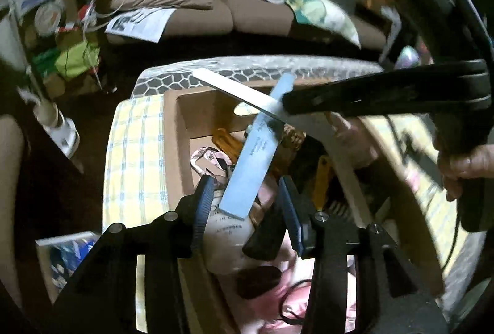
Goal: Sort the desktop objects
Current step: 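Carry the nail files into the box with the right gripper while the left steadies them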
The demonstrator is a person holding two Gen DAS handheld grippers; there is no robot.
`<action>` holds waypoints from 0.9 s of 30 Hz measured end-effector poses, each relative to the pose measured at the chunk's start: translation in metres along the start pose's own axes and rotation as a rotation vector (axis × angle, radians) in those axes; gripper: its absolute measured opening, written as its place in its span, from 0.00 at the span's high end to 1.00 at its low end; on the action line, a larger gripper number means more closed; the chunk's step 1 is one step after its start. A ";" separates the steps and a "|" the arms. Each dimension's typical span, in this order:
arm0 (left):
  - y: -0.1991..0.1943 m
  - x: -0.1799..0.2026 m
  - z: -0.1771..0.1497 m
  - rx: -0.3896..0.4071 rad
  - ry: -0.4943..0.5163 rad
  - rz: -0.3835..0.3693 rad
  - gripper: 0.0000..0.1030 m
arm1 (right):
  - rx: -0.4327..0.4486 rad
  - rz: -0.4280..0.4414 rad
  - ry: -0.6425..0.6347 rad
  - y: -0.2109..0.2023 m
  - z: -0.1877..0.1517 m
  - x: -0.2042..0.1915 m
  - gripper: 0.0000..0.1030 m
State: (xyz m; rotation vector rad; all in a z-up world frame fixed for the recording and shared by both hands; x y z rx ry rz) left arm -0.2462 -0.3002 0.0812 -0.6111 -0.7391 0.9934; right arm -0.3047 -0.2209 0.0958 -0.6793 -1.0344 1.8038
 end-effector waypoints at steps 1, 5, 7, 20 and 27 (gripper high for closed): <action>0.005 0.003 0.001 -0.017 0.021 0.004 0.60 | -0.017 -0.024 -0.015 0.008 -0.001 -0.003 0.71; 0.029 0.011 0.001 -0.111 0.122 0.056 0.60 | -0.050 -0.055 -0.054 0.021 -0.010 -0.003 0.75; 0.035 0.010 0.000 -0.130 0.155 0.085 0.59 | -0.088 -0.015 -0.070 0.025 -0.021 0.000 0.84; 0.022 -0.002 0.003 -0.064 0.063 0.112 0.54 | -0.177 0.280 -0.003 -0.001 -0.075 0.001 0.80; -0.012 0.007 -0.012 -0.018 -0.033 0.019 0.40 | -0.182 0.297 -0.021 -0.024 -0.098 -0.008 0.59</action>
Point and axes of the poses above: each gripper's, at about its wrist camera, not at the fingertips, and y roughly the way its jaws point, x to its right, z to its top, the point moved 3 cm from there along y, roughly the way its jaws point, and after that the axes turned 13 degrees about -z, right-handed, at the moved point
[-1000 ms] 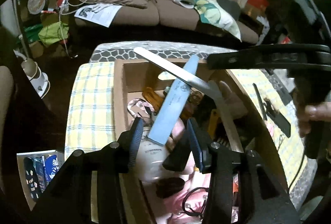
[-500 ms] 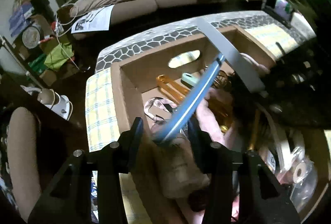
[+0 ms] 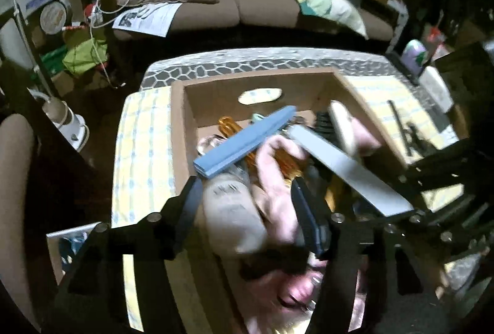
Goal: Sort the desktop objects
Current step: 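Carry the nail files into the box with the right gripper while the left steadies them, then move both grippers back from the box over the remaining table items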
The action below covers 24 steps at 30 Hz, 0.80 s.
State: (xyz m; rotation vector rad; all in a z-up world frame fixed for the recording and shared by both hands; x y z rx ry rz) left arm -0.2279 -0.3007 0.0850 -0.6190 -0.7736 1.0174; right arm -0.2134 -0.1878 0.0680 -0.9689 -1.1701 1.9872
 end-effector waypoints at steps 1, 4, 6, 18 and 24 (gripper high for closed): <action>-0.003 0.004 -0.003 -0.001 -0.003 -0.004 0.34 | 0.002 -0.001 0.018 -0.003 -0.003 0.002 0.45; -0.013 0.013 -0.014 -0.011 -0.038 -0.006 0.25 | 0.021 -0.034 0.059 -0.015 -0.012 0.009 0.26; -0.022 0.020 -0.023 -0.010 -0.071 -0.021 0.20 | 0.050 -0.051 0.086 -0.029 -0.018 0.011 0.25; -0.076 0.077 -0.078 0.013 -0.132 -0.046 0.00 | 0.112 -0.157 0.199 -0.080 -0.082 0.023 0.11; -0.096 0.114 -0.095 0.029 -0.134 -0.031 0.00 | 0.139 -0.232 0.207 -0.106 -0.124 0.031 0.09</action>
Point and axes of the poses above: each gripper's, at about its wrist camera, not at the fingertips, and y roughly the way its jaws point, x to its right, z to its top, the point moved 3 cm from there along y, roughly the way its jaws point, and after that the axes turned 13 degrees about -z, right-handed, at the moved point
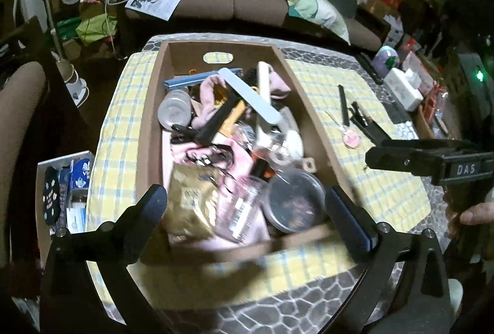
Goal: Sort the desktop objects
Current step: 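Move both grippers back from the box over the remaining table items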
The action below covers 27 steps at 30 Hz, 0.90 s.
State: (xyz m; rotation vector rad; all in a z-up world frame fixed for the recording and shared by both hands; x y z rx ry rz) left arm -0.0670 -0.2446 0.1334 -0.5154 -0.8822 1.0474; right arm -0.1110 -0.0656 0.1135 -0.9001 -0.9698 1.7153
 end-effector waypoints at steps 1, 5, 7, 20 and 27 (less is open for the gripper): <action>-0.002 0.005 -0.003 0.001 -0.002 0.003 0.00 | 0.007 -0.013 0.002 -0.005 -0.007 0.005 0.08; -0.006 0.025 -0.016 -0.001 0.000 0.020 0.00 | 0.022 -0.048 0.004 -0.020 -0.030 0.021 0.04; -0.007 0.038 -0.021 -0.004 0.009 0.029 0.00 | 0.030 -0.065 0.007 -0.027 -0.041 0.030 0.04; -0.005 0.114 -0.033 0.009 0.053 0.045 0.00 | 0.094 -0.139 0.060 -0.068 -0.081 0.096 0.03; 0.025 0.144 -0.031 -0.002 0.067 0.039 0.00 | 0.103 -0.179 0.088 -0.066 -0.092 0.135 0.03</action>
Point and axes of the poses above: each gripper's, at about its wrist camera, not at the fingertips, and y roughly the way its jaws point, x to its right, z to its top, the point moved 3 cm from there along y, roughly the way its jaws point, and after that the axes turned 13 degrees about -z, right-handed, at the moved point
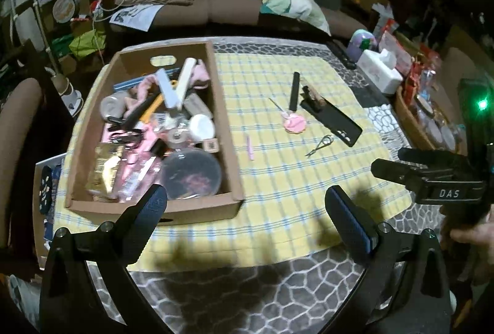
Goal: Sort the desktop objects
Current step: 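Move both grippers back from the box over the remaining table items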
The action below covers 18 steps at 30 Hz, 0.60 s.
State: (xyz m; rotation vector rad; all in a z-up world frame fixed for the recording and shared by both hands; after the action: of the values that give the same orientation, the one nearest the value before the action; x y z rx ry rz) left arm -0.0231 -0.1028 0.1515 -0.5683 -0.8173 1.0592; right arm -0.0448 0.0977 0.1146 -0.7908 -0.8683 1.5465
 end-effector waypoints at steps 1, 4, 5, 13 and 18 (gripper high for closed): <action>0.005 0.004 0.000 -0.003 0.001 -0.002 0.00 | 0.002 -0.008 0.007 0.003 -0.001 0.006 0.03; 0.025 0.016 0.001 -0.014 0.004 -0.011 0.00 | 0.011 -0.028 0.015 0.012 0.000 0.020 0.03; 0.032 0.019 0.001 -0.020 0.005 -0.013 0.00 | 0.013 -0.039 0.013 0.015 0.000 0.023 0.03; 0.096 0.033 0.000 -0.069 0.011 -0.022 0.00 | 0.042 -0.176 -0.038 0.046 0.008 0.052 0.03; 0.135 0.038 0.000 -0.074 0.052 -0.048 0.00 | 0.037 -0.293 -0.060 0.069 0.011 0.080 0.03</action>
State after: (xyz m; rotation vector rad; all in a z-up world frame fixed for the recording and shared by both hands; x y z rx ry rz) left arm -0.0852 -0.0145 0.0619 -0.6331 -0.8232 0.9700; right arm -0.0995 0.1698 0.0580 -0.5639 -0.9514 1.3284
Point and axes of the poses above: each gripper's, at about its wrist camera, not at the fingertips, and y roughly the way its jaws point, x to its right, z to its top, the point moved 3 cm from there along y, roughly the way its jaws point, and after that the axes turned 13 degrees about -z, right-handed, at the moved point
